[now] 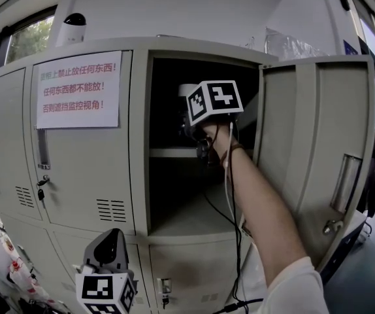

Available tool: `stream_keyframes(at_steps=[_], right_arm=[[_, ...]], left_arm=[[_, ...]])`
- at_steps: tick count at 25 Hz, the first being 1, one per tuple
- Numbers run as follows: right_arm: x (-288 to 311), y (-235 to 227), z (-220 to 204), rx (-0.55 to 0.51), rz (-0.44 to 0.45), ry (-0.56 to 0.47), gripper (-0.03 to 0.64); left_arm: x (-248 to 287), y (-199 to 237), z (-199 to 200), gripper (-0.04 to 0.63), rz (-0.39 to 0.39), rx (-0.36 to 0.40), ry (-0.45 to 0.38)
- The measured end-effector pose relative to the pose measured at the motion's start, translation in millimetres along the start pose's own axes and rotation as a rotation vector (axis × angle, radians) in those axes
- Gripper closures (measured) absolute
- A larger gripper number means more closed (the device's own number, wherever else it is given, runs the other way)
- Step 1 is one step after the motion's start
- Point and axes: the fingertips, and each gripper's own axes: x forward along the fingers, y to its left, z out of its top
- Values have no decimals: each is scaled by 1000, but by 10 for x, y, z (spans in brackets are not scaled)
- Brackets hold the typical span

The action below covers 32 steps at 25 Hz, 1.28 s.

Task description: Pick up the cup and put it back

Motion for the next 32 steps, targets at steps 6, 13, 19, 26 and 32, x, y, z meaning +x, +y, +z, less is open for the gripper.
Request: stream_keyframes(at_steps=[6,13,19,26,32], right_arm=[[-19,-12,6,-23,-18,-16,192],[-110,-39,19,9,-18,-40,190],[-329,-73,43,47,-19,-73,190],[-768,-67,133,35,-51,-137,209],[-1155,6,104,64,-40,-222,311]], left_arm=[[-13,5,-31,588,3,-3,5],[10,-35,-44,588,-3,-5,10],[74,-96,-134,588,-12,5,-6],[34,-320,-120,588,-58,-12,5],[-72,-473,-89,588,-82,-26,5]])
